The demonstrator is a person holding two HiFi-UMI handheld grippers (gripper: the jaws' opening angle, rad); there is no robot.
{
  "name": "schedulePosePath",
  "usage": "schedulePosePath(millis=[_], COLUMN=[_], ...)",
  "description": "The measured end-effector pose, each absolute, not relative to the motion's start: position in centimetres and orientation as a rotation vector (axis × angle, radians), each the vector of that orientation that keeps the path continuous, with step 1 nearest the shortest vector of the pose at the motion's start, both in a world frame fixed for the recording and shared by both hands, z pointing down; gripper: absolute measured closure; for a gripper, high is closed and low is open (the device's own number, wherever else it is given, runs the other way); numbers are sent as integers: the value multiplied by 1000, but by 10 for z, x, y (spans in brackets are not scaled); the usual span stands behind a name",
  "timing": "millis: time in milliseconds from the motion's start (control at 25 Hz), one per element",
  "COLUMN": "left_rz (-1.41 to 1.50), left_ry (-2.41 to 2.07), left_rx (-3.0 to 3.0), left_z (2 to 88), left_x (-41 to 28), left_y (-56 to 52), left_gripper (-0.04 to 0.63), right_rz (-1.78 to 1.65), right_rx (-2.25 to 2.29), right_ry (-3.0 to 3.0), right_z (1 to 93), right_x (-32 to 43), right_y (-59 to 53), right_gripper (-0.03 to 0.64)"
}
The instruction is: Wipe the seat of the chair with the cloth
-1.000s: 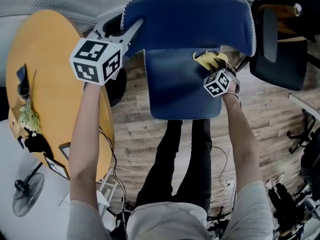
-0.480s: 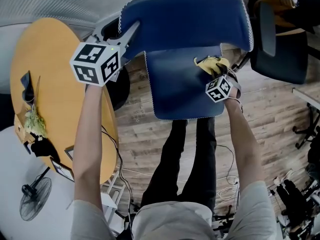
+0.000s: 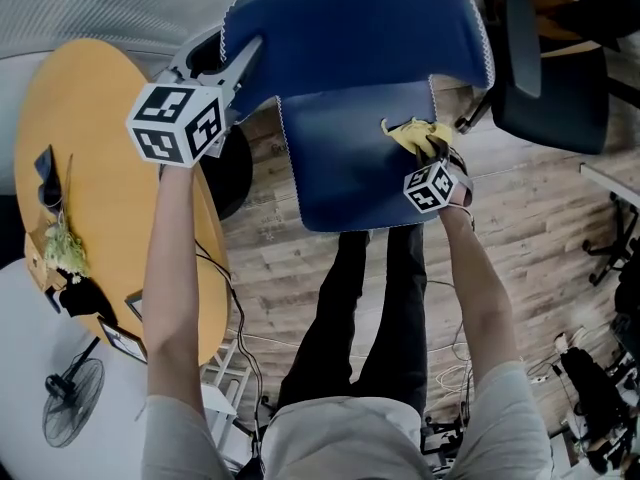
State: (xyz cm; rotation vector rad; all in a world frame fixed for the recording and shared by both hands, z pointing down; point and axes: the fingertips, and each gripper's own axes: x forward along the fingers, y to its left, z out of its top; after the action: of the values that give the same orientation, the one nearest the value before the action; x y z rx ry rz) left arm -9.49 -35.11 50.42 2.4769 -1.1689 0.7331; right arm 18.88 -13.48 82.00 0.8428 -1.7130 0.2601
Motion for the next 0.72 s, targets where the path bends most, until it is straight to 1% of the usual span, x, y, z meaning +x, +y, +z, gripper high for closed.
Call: schedulePosePath(millis=[720], left_rz=[760], left_ry=[-1228], left_rx=[2449], left_z=[505], left_x=[-94], left_y=[-351], left_gripper=[403], right_rz=[435], right_rx=[859], right_ry=[-1745], right_z=[817], right_x=[191], right_y=[-43], right_gripper=[532])
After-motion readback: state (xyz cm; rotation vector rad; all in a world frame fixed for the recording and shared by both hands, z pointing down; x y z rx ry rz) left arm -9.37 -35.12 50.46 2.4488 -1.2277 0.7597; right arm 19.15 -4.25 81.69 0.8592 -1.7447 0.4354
